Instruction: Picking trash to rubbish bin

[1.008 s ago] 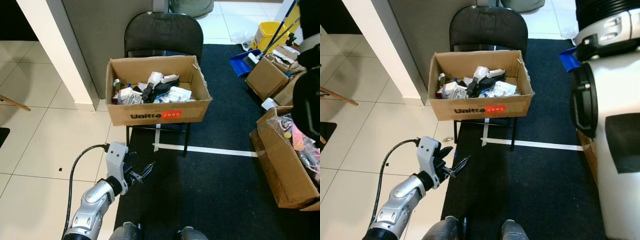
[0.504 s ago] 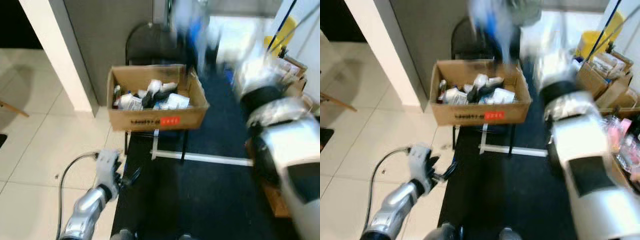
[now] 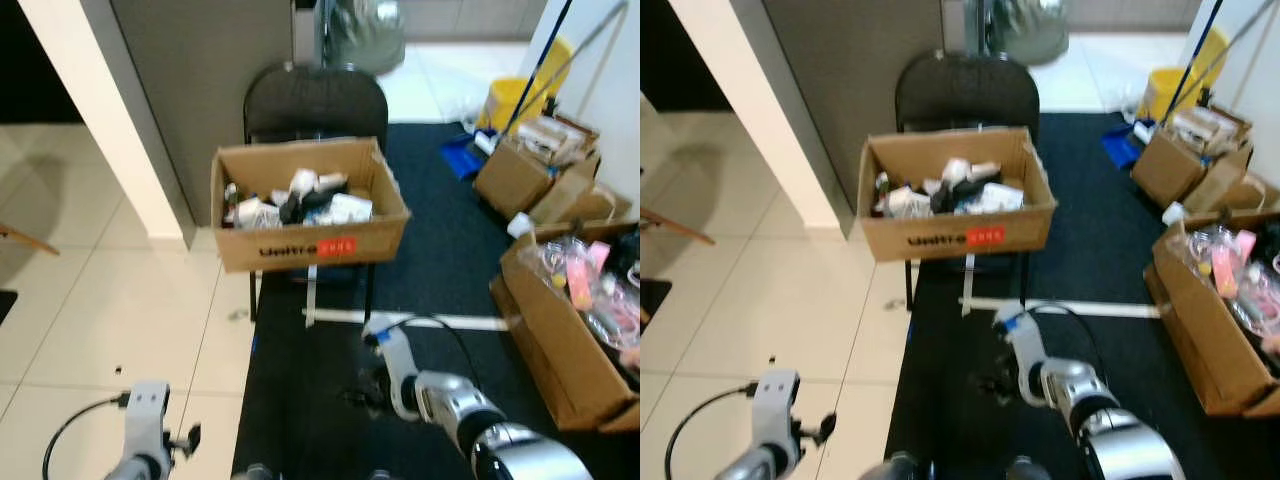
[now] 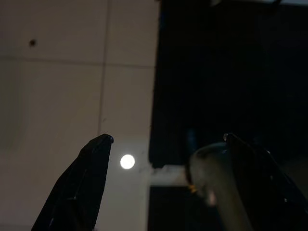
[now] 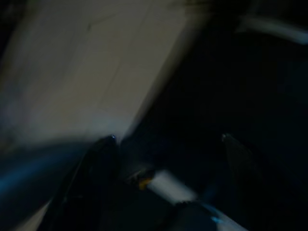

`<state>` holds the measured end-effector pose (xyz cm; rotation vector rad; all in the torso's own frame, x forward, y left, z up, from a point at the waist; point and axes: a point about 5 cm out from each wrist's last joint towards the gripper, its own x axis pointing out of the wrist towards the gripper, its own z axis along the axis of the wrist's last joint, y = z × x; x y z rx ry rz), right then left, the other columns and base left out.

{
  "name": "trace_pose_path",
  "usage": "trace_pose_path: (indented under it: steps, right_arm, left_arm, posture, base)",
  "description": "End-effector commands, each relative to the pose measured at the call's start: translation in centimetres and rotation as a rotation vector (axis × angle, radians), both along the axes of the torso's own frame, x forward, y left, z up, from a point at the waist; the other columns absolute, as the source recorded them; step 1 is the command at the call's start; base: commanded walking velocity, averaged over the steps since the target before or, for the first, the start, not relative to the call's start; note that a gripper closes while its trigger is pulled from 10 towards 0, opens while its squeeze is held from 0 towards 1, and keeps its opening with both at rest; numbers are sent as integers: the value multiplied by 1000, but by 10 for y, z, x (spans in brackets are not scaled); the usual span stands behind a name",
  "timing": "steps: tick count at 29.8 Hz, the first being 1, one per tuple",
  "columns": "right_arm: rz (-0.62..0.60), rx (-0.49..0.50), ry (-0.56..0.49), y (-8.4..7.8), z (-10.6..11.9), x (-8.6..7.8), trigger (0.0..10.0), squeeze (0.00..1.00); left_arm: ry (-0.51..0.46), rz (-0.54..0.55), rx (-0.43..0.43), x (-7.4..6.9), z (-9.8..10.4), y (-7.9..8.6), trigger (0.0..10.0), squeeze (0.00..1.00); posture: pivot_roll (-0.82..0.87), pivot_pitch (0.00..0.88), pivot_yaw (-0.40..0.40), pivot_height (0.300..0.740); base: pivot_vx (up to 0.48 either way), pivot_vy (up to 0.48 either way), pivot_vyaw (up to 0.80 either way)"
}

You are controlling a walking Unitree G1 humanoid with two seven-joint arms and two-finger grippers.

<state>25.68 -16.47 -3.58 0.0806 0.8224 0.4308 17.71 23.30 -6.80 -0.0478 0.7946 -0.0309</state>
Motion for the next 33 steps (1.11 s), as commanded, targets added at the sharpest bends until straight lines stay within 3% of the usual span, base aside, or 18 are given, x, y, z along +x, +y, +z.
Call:
trace_pose_path:
  steps: [1,3,4,5,6,9,10,14,23,33]
  right_arm:
    - [-152,-51,115,-12,-21,-27,10000,0]
    - [-218,-93,190,-21,-37,-53,10000,0]
    - [-218,-93,190,-21,-37,-53,10000,0]
    - [-236,-120,226,-25,-43,-65,10000,0]
    - [-239,-203,308,-32,-55,-91,10000,0]
    - [-205,-249,336,-34,-60,-104,10000,0]
    - [-167,-248,342,-29,-62,-108,10000,0]
    - [-152,-245,342,-25,-62,-106,10000,0]
    - [-89,-296,284,-15,-55,-85,10000,0]
    - [-46,-290,288,-13,-57,-91,10000,0]
  left_arm:
    - [65,17,36,-17,-8,8,10000,0]
    - [122,27,48,-28,-14,7,10000,0]
    - [122,27,48,-28,-14,7,10000,0]
    - [152,35,53,-33,-18,6,10000,0]
    - [229,63,59,-48,-26,3,10000,0]
    - [278,79,64,-59,-31,0,10000,0]
    - [314,91,61,-69,-35,-5,10000,0]
    - [326,98,51,-75,-38,-11,10000,0]
    - [347,58,68,-79,-41,-19,10000,0]
    - [324,50,74,-70,-39,-22,10000,0]
  posture:
    - [5,53,66,740]
    - [14,43,59,740]
    - [14,43,59,740]
    - [21,39,52,740]
    - [41,25,34,740]
    - [41,25,34,740]
    - [41,29,29,740]
    - [32,28,34,740]
    - [31,36,46,740]
    - [49,55,25,740]
  base:
    - [0,0,0]
    - [0,0,0]
    - [0,0,0]
    - [0,0,0]
    - [0,0,0]
    - [0,0,0]
    - [0,0,0]
    - [0,0,0]
    - [0,0,-800]
    - [0,0,-160]
